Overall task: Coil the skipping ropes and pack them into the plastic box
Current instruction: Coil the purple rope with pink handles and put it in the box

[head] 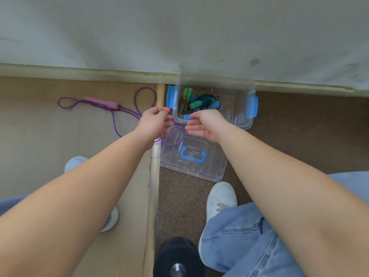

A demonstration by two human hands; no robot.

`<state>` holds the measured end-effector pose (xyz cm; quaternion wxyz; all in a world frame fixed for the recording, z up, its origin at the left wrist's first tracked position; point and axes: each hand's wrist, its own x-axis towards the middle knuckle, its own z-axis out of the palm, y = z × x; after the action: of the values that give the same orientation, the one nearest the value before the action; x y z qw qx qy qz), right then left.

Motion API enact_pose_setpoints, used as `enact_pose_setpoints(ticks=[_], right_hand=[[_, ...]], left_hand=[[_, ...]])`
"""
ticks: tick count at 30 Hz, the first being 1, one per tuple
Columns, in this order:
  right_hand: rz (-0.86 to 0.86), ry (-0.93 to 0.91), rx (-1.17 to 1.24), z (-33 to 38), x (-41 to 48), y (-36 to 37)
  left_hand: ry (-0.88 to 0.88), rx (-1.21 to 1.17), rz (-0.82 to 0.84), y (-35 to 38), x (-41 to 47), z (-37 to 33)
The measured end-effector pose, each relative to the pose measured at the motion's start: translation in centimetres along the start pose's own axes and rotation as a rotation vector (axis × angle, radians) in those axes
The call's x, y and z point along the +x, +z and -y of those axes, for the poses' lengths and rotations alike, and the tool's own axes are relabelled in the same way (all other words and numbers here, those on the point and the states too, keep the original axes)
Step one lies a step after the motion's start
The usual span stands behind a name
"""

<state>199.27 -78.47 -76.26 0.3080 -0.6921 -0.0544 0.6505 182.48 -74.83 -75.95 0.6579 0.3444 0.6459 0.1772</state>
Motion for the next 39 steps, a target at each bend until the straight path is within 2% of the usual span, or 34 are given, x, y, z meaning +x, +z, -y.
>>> enact_pose_setpoints(ticks=[4,8,13,17,19,21,25,28,31,33,37,39], right_hand=[[0.154,-0.001,-0.268,-0.8,0.8,3.2],[0.248,0.058,-0.405,-2.2,2.4,6.7],[0.153,0.091,-0.512,-4.9,5.7,10.2],[0.112,0.077,-0.545,-5.3,7.6,12.4],[0.086,0.033,-0.569,-5.3,8.8,13.8],[0.037,-0.068,-0.634,-5.4,10.2,15.4],[-0.020,-0.289,-0.830,-4.6,12.9,18.7],[-0.021,-0.398,-0.975,-3.6,14.8,21.0],[-0.045,-0.511,-1.073,-2.5,16.7,22.8],[0.029,-0.564,-1.097,-1.8,17.9,24.0],[0.143,-0.592,-1.303,-1.5,20.4,25.7],[0.123,-0.608,-1.351,-1.5,21.2,26.0]], left_hand=[[-0.047,0.004,-0.041,-2.1,1.0,1.3],[-0.119,-0.004,-0.062,-4.4,2.1,3.4],[-0.225,0.037,-0.117,-7.3,3.8,6.9],[-0.204,0.131,-0.204,-9.9,6.0,8.8],[-0.179,0.232,-0.253,-11.3,7.0,9.9],[-0.182,0.444,-0.279,-12.6,7.6,11.3],[-0.186,0.895,-0.214,-14.5,8.5,13.9],[-0.124,1.087,-0.167,-15.3,9.3,14.8],[-0.063,1.120,-0.140,-15.8,10.2,14.8],[-0.077,1.113,-0.123,-15.9,10.8,14.8],[-0.107,1.015,-0.124,-15.6,11.6,15.0],[-0.110,0.971,-0.136,-15.8,11.8,14.9]])
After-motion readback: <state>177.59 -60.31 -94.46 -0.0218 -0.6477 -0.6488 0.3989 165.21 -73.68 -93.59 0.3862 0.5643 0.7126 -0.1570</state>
